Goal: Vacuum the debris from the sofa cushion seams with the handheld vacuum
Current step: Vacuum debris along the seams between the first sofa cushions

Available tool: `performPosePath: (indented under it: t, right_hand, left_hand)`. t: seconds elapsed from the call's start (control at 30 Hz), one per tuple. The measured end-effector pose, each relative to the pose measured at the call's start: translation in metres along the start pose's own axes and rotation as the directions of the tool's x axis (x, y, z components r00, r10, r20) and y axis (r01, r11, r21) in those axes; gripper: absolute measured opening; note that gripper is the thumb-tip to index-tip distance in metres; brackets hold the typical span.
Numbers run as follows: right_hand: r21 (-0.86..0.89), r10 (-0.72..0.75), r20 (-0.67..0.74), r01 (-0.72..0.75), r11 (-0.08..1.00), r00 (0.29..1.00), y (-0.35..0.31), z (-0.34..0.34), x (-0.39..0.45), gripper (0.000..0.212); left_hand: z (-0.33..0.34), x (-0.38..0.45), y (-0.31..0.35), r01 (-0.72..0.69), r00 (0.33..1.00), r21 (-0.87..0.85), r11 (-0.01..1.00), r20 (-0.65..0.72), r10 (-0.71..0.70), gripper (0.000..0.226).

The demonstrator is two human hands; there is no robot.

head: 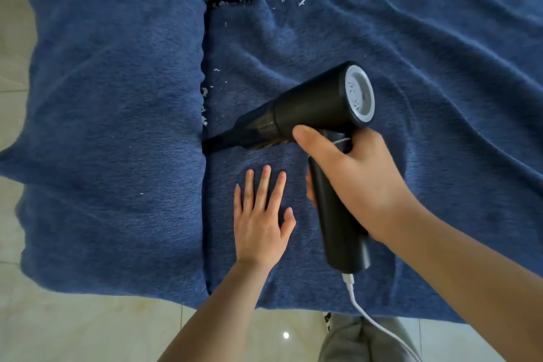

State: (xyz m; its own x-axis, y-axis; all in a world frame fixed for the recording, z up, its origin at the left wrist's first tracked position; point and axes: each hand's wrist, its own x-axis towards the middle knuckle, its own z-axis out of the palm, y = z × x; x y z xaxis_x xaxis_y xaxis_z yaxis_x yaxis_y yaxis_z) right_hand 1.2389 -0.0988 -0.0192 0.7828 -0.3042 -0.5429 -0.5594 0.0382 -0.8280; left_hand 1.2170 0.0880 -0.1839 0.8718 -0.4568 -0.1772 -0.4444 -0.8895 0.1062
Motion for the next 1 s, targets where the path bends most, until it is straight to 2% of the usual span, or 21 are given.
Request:
performPosePath:
  t: [0.17,0.4,0.57,0.73,1.0]
  right_hand:
    - [0.041,0.062,0.057,-0.065,0.997,0.996,-0.007,-0.021,-0.006,0.040]
    - [0.058,0.066,0.021,-0.067,0.996,0.998,-0.014,-0.029,0.009,0.042]
    - [-0.014,0.070,0.109,-0.069,0.998,0.992,-0.006,-0.024,0.010,0.045]
    - [-0.033,0.135,0.195,-0.131,0.991,0.971,-0.007,-0.041,0.001,0.040]
    - [-0.048,0.049,0.107,-0.044,0.998,0.993,-0.021,-0.058,0.014,0.044]
  left_hand:
    - [-0.001,-0.001,0.000,0.008,1.000,0.009,1.000,0.028,-0.008,0.060]
    - [-0.005,0.000,0.004,0.031,0.998,0.016,0.999,0.050,-0.031,0.060]
    - [-0.009,0.001,0.009,0.068,0.995,0.011,0.998,0.076,-0.069,0.061]
    - [-0.015,0.002,0.010,0.087,0.986,0.034,0.996,0.138,-0.091,0.062]
    - [-0.019,0.014,0.009,0.063,0.991,-0.013,0.998,0.117,-0.061,0.060]
